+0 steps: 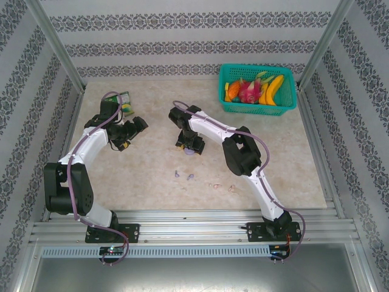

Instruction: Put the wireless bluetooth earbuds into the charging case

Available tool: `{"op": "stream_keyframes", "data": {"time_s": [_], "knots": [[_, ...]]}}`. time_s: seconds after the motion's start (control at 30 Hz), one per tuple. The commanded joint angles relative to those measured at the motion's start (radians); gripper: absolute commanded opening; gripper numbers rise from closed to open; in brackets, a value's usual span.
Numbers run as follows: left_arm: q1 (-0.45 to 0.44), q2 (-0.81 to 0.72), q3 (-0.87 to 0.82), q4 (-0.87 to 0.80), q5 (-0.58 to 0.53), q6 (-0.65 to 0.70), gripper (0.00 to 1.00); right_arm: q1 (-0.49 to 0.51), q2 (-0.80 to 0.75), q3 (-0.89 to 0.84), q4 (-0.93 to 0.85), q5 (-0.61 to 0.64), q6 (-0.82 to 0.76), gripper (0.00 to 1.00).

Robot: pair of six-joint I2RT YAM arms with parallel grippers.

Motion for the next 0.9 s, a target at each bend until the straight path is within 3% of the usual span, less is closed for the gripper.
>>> {"op": "stream_keyframes", "data": {"time_s": [0.0,0.3,0.53,0.87], "knots": [[0.012,0.009,-0.014,0.018,0.01,-0.003,1.0,0.01,0.039,0.024,-0.009,-0.007,0.015,0.66],[0.012,-0.008,-0.036,0.048,0.03,0.006,1.0,0.015,0.036,0.026,0.012,-0.025,-0.006,0.53],[0.003,-0.038,-0.078,0.092,0.057,0.009,1.0,0.013,-0.011,-0.002,0.054,-0.032,-0.032,0.5],[-0.032,-0.12,-0.232,0.359,0.162,-0.042,1.0,-0.034,-0.168,-0.15,0.202,-0.056,-0.037,0.49]]}}
